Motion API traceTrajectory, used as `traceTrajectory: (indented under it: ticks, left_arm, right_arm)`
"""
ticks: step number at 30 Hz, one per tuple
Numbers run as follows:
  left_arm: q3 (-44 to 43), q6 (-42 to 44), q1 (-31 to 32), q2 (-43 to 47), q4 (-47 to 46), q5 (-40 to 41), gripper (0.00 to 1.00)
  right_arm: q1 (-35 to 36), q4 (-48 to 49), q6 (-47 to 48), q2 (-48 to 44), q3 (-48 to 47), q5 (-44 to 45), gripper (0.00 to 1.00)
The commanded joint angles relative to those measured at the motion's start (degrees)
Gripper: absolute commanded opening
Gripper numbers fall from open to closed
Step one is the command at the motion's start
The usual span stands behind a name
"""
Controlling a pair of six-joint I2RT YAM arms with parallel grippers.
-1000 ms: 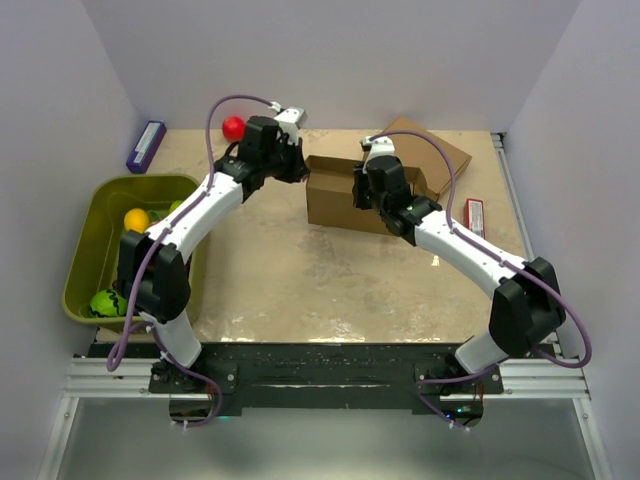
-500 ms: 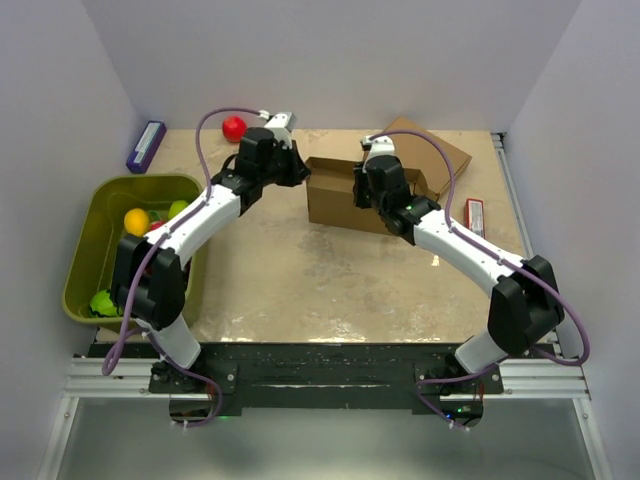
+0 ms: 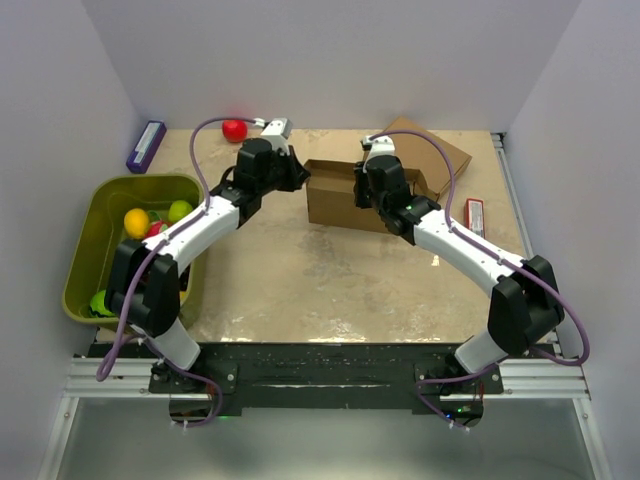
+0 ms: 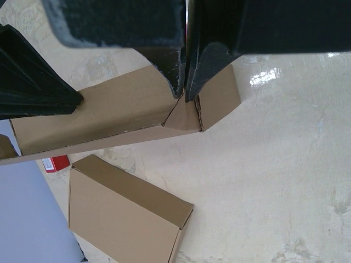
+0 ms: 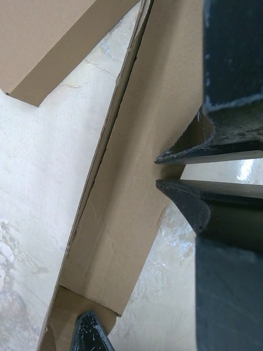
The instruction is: Fold the paper box
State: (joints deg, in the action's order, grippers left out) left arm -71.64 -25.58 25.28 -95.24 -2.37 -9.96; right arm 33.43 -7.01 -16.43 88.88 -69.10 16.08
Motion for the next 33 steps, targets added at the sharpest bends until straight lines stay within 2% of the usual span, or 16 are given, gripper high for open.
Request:
traceTrajectory:
  ticks: [1, 5, 15, 22, 33]
  left_arm:
    - [3.3, 2.9, 1.4, 1.3, 6.3, 2.9, 0.00]
    - [4.6, 4.8, 2.0, 1.8, 7.2, 7.4, 0.00]
    - [9.5, 4.8, 3.4, 1.2, 5.7, 9.8, 0.00]
    - [9.1, 4.8, 4.5, -0.7, 6.5, 12.8, 0.00]
    - [6.5, 5.3, 4.9, -0.6, 8.1, 12.3, 0.00]
  right_arm:
    - [0.1, -6.5, 0.0, 3.1, 1.4, 0.5, 0.20]
    - [0.2, -6.4, 0.0, 3.0, 1.5, 0.4, 0.20]
    - [0.1, -6.4, -0.4, 3.1, 1.4, 0.6, 0.18]
    - [0.1, -6.4, -0.5, 3.5, 1.3, 0.4, 0.17]
    - [0.1, -6.7, -0.5, 3.5, 1.1, 0.6, 0.17]
